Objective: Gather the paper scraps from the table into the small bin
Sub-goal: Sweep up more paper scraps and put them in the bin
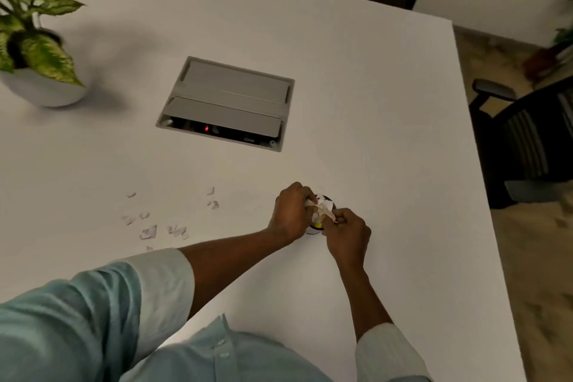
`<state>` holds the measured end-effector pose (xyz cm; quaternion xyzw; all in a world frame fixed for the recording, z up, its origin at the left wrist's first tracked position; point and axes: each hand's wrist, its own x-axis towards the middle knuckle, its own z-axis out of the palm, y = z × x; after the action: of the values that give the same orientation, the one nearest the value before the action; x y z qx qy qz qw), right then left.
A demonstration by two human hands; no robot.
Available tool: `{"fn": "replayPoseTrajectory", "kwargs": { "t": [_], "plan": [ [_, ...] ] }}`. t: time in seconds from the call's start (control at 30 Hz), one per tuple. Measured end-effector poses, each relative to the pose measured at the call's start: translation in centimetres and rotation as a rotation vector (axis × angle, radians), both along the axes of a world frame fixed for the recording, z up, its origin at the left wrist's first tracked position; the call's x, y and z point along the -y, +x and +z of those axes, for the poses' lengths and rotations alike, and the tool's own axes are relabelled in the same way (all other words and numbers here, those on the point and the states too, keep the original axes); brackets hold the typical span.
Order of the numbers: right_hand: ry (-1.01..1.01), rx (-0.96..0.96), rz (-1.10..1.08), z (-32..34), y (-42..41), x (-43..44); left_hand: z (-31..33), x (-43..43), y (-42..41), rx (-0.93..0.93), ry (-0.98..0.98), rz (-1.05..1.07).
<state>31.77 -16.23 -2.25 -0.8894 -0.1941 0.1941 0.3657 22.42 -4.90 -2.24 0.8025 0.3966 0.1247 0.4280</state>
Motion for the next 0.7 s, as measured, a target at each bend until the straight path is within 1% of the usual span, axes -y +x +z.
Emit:
{"fn": "replayPoseTrajectory", "kwargs": {
  "t": [0.07, 0.17, 0.37, 0.43, 0.57, 0.63, 0.7],
  "plan": [
    [-0.048, 0.010, 0.004, 0.0, 0.6, -0.2, -0.3, -0.1, 1.2, -0.054, 0.004, -0.046],
    [-0.109, -0.032, 0.033, -0.4, 1.4, -0.2, -0.5, -0.1, 2.5, -0.099, 0.003, -0.148],
    [-0.175, 0.040, 0.087, -0.9, 1.6, 0.6, -0.5, 0.0, 2.2, -0.090, 0.037, -0.293],
    [-0.178, 0.066, 0.111, -0.8, 1.4, 0.8, -0.6, -0.1, 1.2, -0.079, 0.065, -0.287],
    [-0.172, 0.090, 0.129, -0.7, 0.7, 0.8, -1.5, -0.5, -1.6, -0.106, 0.099, -0.183],
    [-0.172, 0.141, 0.172, -0.6, 0.2, 0.9, -2.4, -0.6, -3.8, -0.156, 0.103, -0.153],
    [-0.205, 0.234, 0.242, -0.7, -0.5, 0.9, -3.6, -0.7, -6.4, -0.237, 0.102, -0.156]
  ]
}}
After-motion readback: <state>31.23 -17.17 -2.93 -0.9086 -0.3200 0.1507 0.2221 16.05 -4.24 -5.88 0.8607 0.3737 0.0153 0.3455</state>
